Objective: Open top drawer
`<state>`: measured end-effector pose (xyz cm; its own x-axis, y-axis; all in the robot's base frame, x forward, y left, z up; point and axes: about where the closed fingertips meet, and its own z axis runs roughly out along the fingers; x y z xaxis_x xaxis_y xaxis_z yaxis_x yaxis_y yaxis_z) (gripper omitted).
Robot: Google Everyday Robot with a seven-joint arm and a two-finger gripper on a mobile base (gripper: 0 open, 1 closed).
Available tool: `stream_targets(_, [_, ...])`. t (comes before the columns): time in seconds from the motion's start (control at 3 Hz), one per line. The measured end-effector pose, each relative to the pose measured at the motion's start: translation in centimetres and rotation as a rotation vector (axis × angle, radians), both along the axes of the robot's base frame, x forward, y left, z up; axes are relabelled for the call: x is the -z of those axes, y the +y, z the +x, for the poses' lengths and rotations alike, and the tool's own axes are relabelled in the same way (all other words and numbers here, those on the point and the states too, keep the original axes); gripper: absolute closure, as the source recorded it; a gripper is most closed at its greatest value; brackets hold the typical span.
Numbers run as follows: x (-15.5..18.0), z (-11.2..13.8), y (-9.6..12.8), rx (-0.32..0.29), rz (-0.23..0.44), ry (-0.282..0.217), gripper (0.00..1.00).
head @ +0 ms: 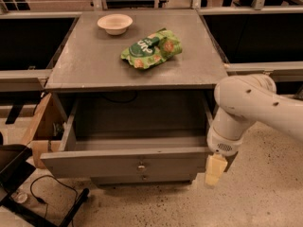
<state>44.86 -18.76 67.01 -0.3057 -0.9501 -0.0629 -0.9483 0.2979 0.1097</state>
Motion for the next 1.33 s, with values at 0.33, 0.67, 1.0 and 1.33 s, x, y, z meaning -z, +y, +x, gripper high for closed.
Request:
stream_targets(0.33, [0.5, -3.9, 0.3, 0.038, 0.009, 0.056, 0.49])
stream_targets(0.67, [-0.2, -3.9, 0.3, 0.039, 0.009, 0.056, 0.72])
stream_targets(1.0, [-0.5, -4.0, 0.3, 0.04, 0.009, 0.058, 0.95])
stream_targets(1.33, [-0.9, -4.1, 0.4, 0.041, 0.009, 0.06, 1.0])
